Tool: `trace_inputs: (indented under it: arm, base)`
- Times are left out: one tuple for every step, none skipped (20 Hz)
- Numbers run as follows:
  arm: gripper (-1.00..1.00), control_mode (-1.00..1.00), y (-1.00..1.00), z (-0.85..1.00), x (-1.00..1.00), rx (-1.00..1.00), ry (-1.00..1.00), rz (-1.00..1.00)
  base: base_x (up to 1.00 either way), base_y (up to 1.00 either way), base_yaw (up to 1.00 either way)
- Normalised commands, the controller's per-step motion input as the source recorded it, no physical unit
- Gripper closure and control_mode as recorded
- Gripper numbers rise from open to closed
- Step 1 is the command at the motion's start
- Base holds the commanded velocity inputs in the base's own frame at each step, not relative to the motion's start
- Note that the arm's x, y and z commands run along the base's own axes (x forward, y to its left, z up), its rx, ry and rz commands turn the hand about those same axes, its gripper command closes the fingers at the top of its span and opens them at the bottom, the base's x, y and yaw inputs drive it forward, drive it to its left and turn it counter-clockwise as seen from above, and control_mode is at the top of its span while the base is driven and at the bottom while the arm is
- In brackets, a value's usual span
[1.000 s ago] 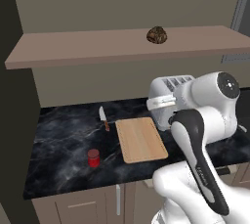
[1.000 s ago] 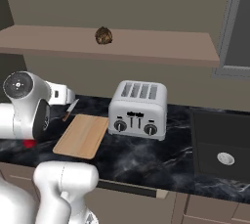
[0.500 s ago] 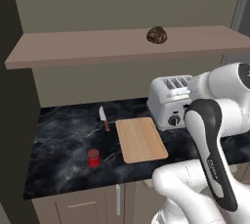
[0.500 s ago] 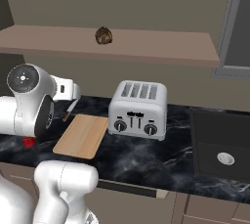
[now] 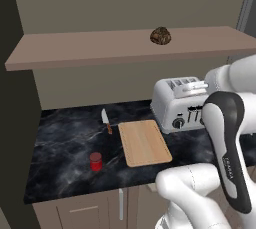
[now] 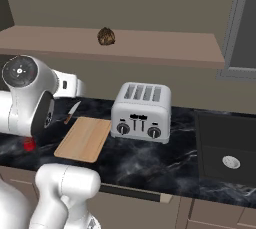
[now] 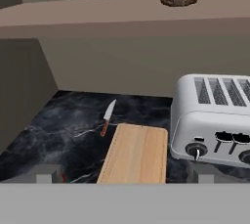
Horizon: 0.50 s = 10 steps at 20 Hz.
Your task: Pick the bread, place it on the cutting board, pick the jam, place it on the counter, and close the cabinet.
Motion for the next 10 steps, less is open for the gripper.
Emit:
trace_inputs:
  arm:
    - [-1.0,-1.0,-0.13,0.39,-0.14,0.0,0.01,-0.06]
    - [-1.0,-1.0,-0.15,0.39,-0.16,0.0,0.02,-0.06]
    - [-1.0,-1.0,-0.16,0.38,-0.18,0.0,0.02,-0.06]
    - [-1.0,-1.0,-0.18,0.38,-0.2,0.0,0.02,-0.05]
    - [-1.0,-1.0,-0.19,0.39,-0.2,0.0,0.03,-0.05]
    - [-1.0,-1.0,-0.2,0.39,-0.21,0.0,0.03,-0.05]
    - [-1.0,-1.0,-0.21,0.39,-0.21,0.0,0.03,-0.04]
    - [-1.0,-1.0,-0.19,0.38,-0.16,0.0,0.03,-0.04]
    - [-1.0,-1.0,-0.19,0.37,-0.16,0.0,0.03,-0.04]
    - [-1.0,-1.0,-0.19,0.37,-0.14,0.0,0.03,-0.03]
  base:
    - [0.0,0.0,0.0]
    - [0.0,0.0,0.0]
    - [0.0,0.0,0.0]
    - [0.0,0.0,0.0]
    - [0.0,0.0,0.0]
    - [0.0,0.0,0.0]
    - [0.0,0.0,0.0]
    - [0.0,0.0,0.0]
    - [0.0,0.0,0.0]
    - [0.0,0.0,0.0]
